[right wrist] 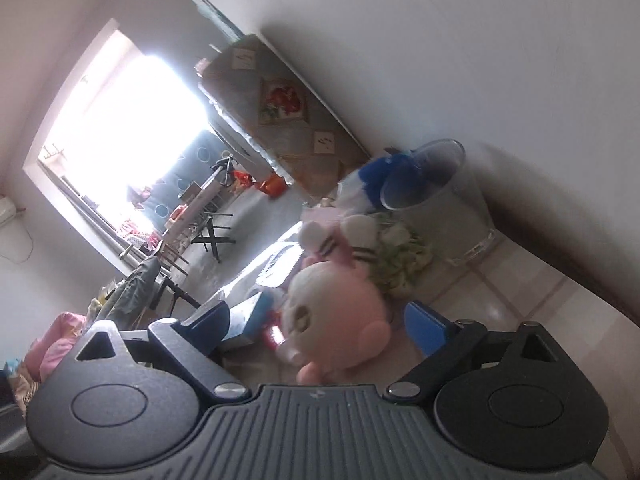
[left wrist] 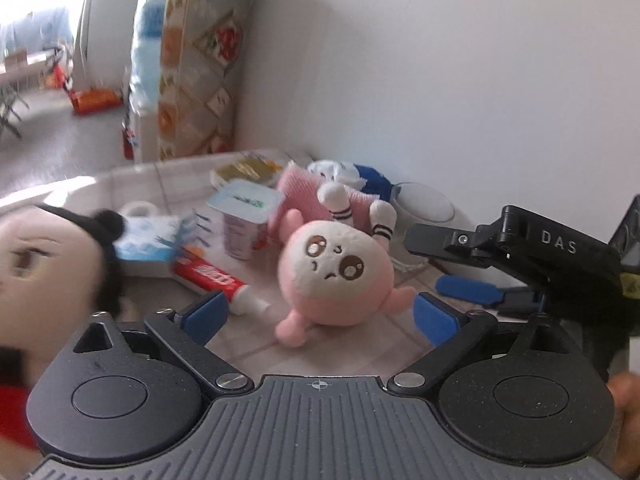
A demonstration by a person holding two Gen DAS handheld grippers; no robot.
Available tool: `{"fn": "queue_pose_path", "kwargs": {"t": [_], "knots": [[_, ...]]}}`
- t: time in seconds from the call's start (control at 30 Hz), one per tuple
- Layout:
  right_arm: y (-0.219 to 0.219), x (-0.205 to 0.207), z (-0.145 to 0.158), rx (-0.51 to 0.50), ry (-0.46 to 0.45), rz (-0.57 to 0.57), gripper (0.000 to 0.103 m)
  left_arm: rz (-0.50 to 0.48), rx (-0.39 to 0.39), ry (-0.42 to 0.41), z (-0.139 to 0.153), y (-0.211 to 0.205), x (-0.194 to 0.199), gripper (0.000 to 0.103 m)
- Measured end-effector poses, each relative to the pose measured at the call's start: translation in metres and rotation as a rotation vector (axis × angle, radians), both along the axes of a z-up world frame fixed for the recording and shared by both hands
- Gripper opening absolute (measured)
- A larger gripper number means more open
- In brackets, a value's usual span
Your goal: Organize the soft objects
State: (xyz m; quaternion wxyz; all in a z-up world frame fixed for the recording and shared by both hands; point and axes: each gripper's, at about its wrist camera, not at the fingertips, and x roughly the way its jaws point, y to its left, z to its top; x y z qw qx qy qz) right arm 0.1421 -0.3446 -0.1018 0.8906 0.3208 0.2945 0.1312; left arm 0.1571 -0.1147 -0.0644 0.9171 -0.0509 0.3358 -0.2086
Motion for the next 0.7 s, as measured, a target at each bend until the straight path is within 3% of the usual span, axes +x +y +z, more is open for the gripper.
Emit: {"fn": "queue_pose_path", "kwargs": {"t": [0.23, 0.4, 0.7], "knots": [[-0.019, 0.028, -0.025, 0.103, 0.056, 0.008, 0.08, -0.039, -0.004, 0.05, -0.018, -0.029, 0.035, 0.094], [-0.02, 0.041, -0.037, 0.164, 0.096, 0.044, 0.061, -0.058, -0.011, 0.081, -0.023, -0.038, 0.043, 0.09], [-0.018, 0.029, -0.043, 0.271, 0.155, 0.1, 0.061, -0.055, -0.027, 0.113, -0.009, -0.024, 0.011, 0.09]]}}
